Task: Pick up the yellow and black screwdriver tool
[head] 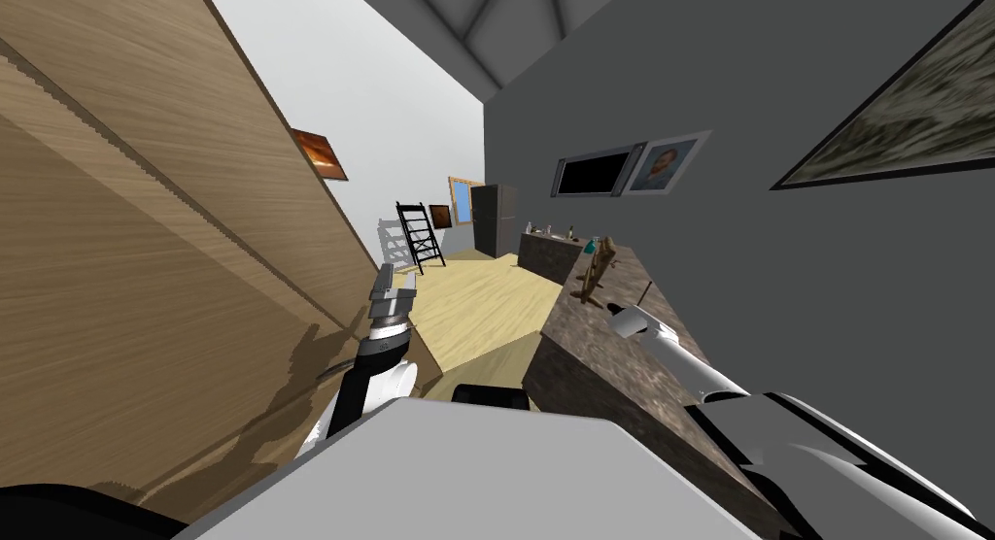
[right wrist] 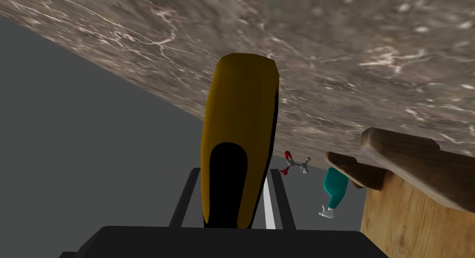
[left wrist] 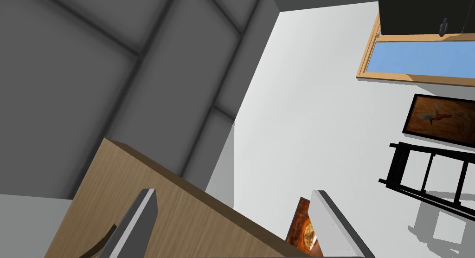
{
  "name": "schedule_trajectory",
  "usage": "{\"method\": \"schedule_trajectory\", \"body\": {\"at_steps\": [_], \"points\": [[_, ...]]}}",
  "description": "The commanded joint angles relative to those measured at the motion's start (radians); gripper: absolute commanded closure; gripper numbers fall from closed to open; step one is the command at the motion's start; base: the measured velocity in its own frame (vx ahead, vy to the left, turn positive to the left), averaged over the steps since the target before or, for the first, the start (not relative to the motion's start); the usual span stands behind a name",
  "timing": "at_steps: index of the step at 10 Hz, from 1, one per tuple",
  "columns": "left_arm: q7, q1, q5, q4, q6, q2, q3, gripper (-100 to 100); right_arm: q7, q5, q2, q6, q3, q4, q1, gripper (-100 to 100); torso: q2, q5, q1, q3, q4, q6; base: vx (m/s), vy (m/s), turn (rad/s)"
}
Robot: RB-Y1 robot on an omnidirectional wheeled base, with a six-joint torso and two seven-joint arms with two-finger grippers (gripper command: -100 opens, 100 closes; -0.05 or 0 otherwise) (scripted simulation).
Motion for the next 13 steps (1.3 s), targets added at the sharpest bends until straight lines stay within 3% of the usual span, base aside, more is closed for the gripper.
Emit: {"method": "schedule_trajectory", "body": {"at_steps": [1,10,11,13], "points": [[0.000,0.000,0.000,0.000,0.000,0.000,0.000,0,0.033,-0.019,-0.012,-0.050,-0.011,0.050,-0.016,100,0.000,0.000,0.000,0.000,0.000,0.000,0.010,0.112,-0.040],[0.000,0.000,0.000,0.000,0.000,0.000,0.000,0,0.149,-0.089,-0.058,-0.274,-0.051,0.258,-0.067,100,0.002,0.001,0.002,0.002,0.002,0.001,0.016,0.100,-0.036],[0.000,0.000,0.000,0.000,0.000,0.000,0.000,0,0.178,-0.106,-0.069,-0.311,-0.061,0.303,-0.079,100,0.002,0.000,0.001,0.002,0.002,0.000,0.011,0.104,-0.039],[0.000,0.000,0.000,0.000,0.000,0.000,0.000,0,0.179,-0.107,-0.068,-0.313,-0.059,0.305,-0.082,100,0.003,0.000,0.000,0.003,0.002,0.001,0.009,0.056,-0.026]]}}
